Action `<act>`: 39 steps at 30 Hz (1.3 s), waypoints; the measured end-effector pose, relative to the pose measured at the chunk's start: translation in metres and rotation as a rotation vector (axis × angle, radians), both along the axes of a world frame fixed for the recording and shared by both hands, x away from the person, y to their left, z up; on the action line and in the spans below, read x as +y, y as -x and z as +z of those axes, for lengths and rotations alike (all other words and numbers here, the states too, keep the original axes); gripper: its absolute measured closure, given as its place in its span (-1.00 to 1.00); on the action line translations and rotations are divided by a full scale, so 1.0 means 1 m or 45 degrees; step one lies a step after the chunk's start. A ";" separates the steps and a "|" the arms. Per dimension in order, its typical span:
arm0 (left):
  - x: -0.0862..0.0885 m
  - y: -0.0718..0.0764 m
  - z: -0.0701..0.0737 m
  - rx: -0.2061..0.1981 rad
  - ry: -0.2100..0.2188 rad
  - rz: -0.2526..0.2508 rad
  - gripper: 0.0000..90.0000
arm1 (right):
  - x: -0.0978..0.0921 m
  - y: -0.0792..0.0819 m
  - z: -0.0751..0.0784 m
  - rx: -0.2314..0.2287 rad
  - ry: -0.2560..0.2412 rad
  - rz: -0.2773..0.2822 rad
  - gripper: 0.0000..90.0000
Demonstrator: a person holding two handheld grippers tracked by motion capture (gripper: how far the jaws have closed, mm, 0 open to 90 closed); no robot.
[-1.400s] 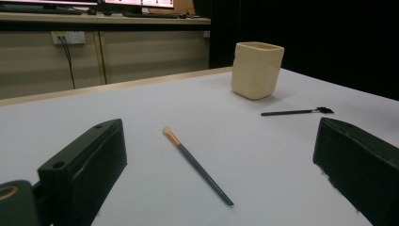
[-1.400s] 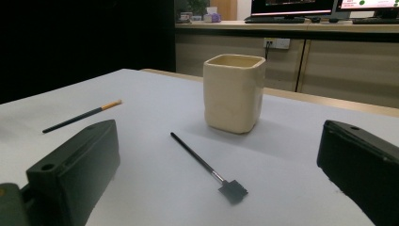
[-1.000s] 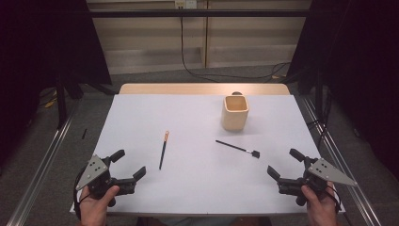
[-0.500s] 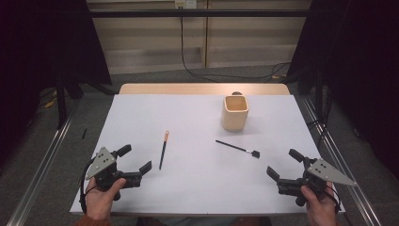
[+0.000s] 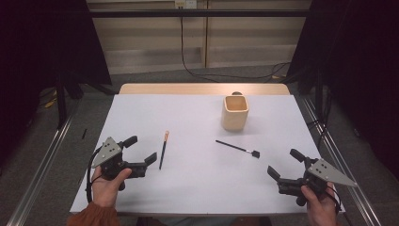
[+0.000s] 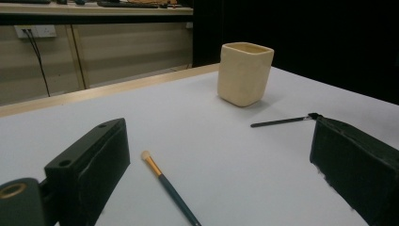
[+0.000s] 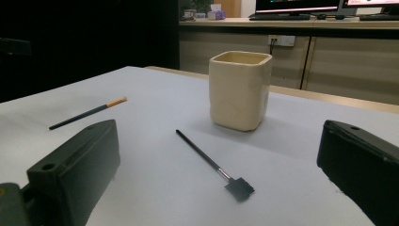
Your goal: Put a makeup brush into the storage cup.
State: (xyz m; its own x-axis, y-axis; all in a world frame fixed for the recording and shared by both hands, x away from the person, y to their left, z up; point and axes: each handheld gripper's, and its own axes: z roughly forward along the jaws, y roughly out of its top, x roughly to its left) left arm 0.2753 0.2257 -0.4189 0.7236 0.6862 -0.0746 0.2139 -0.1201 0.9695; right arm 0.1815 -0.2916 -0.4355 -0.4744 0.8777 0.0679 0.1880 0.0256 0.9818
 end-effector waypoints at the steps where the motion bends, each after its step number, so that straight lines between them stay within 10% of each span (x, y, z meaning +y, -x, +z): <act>1: -0.001 -0.001 0.000 -0.002 0.005 -0.003 -0.88 | 0.000 0.000 0.000 0.000 0.001 -0.001 -1.00; 29: -0.013 -0.052 0.014 0.040 0.006 0.073 -0.94 | 0.001 -0.001 -0.001 0.006 0.009 -0.013 -1.00; 39: -0.026 -0.067 0.024 0.070 -0.076 0.053 -0.96 | 0.000 0.000 0.000 0.000 0.002 -0.018 -1.00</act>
